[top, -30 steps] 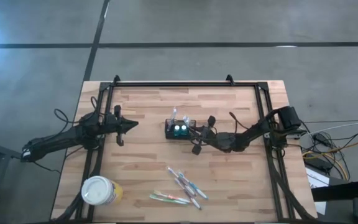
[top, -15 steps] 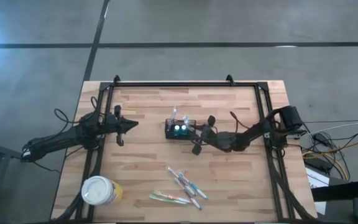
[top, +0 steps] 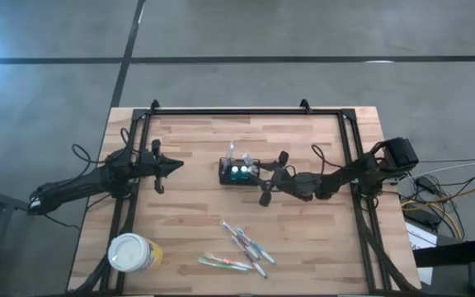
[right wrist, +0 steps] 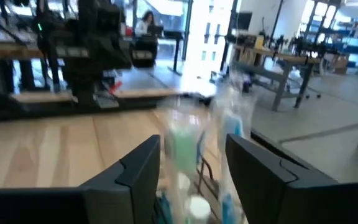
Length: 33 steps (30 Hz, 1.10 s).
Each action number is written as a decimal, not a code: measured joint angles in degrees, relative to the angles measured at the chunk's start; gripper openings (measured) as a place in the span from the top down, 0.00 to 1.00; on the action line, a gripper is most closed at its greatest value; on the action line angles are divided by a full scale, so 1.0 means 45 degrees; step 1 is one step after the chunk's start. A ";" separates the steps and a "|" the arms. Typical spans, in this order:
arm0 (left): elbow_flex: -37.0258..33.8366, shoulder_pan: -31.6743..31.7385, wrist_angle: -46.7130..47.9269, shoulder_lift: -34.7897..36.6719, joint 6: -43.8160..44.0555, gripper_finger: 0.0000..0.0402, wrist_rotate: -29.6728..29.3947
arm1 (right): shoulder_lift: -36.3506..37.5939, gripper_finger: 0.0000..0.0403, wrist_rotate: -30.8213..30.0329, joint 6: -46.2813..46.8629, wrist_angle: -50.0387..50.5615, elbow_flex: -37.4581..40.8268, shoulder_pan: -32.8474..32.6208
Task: Pick & Place toothbrushing station
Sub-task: Put the green toothbrush into the wire organizer
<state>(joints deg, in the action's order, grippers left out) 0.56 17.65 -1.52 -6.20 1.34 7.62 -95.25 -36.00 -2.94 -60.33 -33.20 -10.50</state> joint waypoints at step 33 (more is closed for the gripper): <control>-0.0002 0.0000 -0.0008 -0.0074 0.0549 0.95 0.0113 | 1.0670 0.95 -0.2599 -0.0061 0.4893 0.4277 -0.3533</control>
<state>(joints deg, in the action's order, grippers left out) 0.55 17.65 -1.56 -6.53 3.81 8.13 -47.24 -47.70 -3.22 -38.31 -13.96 -26.39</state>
